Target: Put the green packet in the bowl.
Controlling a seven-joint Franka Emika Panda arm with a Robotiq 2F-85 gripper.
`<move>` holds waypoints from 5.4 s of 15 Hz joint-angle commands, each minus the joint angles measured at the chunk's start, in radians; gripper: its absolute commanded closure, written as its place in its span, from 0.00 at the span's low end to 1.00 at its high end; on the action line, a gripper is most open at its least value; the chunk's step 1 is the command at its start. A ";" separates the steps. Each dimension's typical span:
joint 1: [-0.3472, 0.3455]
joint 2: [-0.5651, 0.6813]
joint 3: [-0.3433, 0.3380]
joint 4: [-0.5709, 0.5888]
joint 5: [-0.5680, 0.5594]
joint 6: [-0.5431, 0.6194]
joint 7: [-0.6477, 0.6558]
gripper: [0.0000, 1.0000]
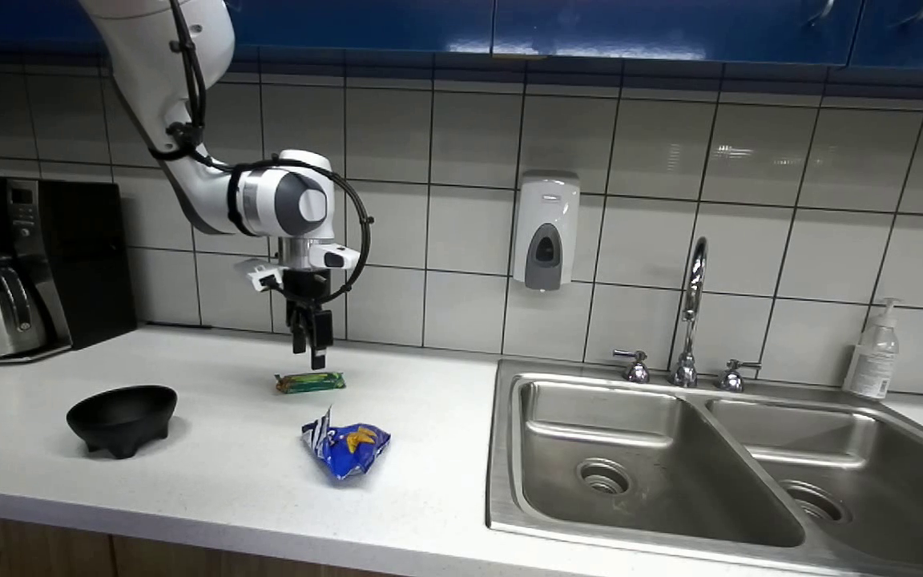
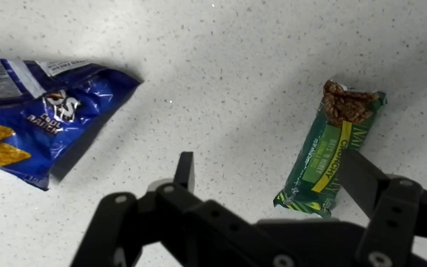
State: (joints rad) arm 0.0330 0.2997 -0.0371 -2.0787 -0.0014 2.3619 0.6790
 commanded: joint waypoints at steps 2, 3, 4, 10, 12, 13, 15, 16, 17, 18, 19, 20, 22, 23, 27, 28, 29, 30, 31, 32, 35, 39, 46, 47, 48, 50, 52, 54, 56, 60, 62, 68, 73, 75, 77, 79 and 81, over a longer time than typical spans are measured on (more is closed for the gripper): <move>0.032 0.079 -0.025 0.099 0.004 -0.010 0.072 0.00; 0.035 0.091 -0.026 0.111 0.006 -0.011 0.079 0.00; 0.041 0.105 -0.030 0.121 0.003 -0.008 0.092 0.00; 0.061 0.191 -0.037 0.182 0.011 -0.012 0.145 0.00; 0.066 0.214 -0.037 0.200 0.016 -0.014 0.157 0.00; 0.069 0.224 -0.037 0.210 0.020 -0.014 0.164 0.00; 0.072 0.241 -0.038 0.230 0.027 -0.016 0.173 0.00; 0.073 0.250 -0.038 0.241 0.032 -0.019 0.176 0.00; 0.073 0.258 -0.038 0.251 0.036 -0.020 0.179 0.00; 0.074 0.265 -0.038 0.260 0.038 -0.021 0.182 0.00; 0.074 0.271 -0.037 0.267 0.041 -0.021 0.185 0.00; 0.074 0.276 -0.037 0.274 0.043 -0.021 0.188 0.00; 0.074 0.288 -0.038 0.290 0.047 -0.024 0.195 0.00; 0.075 0.292 -0.038 0.295 0.048 -0.025 0.199 0.00; 0.073 0.280 -0.037 0.266 0.038 -0.003 0.171 0.00; 0.073 0.280 -0.037 0.267 0.038 -0.004 0.171 0.00; 0.074 0.280 -0.037 0.267 0.038 -0.004 0.172 0.00; 0.074 0.280 -0.037 0.268 0.038 -0.004 0.172 0.00; 0.074 0.280 -0.037 0.268 0.038 -0.004 0.172 0.00; 0.074 0.280 -0.037 0.268 0.038 -0.004 0.172 0.00; 0.074 0.280 -0.037 0.269 0.038 -0.004 0.172 0.00; 0.072 0.288 -0.034 0.267 0.045 0.016 0.171 0.00; 0.076 0.303 -0.025 0.262 0.053 0.048 0.156 0.00; 0.073 0.302 -0.020 0.262 0.061 0.051 0.151 0.25; 0.075 0.302 -0.023 0.260 0.061 0.057 0.154 0.26; 0.078 0.301 -0.024 0.260 0.062 0.061 0.155 0.42; 0.080 0.298 -0.025 0.259 0.063 0.072 0.155 0.58; 0.081 0.295 -0.026 0.259 0.063 0.075 0.155 0.73; 0.080 0.290 -0.025 0.253 0.062 0.077 0.151 0.84; 0.078 0.258 -0.027 0.224 0.055 0.078 0.131 0.84; 0.076 0.242 -0.025 0.208 0.056 0.078 0.116 0.84; 0.060 0.168 -0.017 0.132 0.064 0.066 0.040 0.84; 0.030 0.107 -0.021 0.076 0.082 0.048 -0.055 0.84; 0.021 0.086 -0.027 0.052 0.084 0.048 -0.080 0.84; 0.010 0.065 -0.029 0.029 0.084 0.044 -0.111 0.84; 0.001 0.047 -0.029 0.009 0.085 0.032 -0.145 0.84; -0.001 0.027 -0.030 -0.013 0.080 0.023 -0.177 0.84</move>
State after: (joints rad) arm 0.0440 0.3943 -0.0698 -2.0347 0.0577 2.4193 0.5730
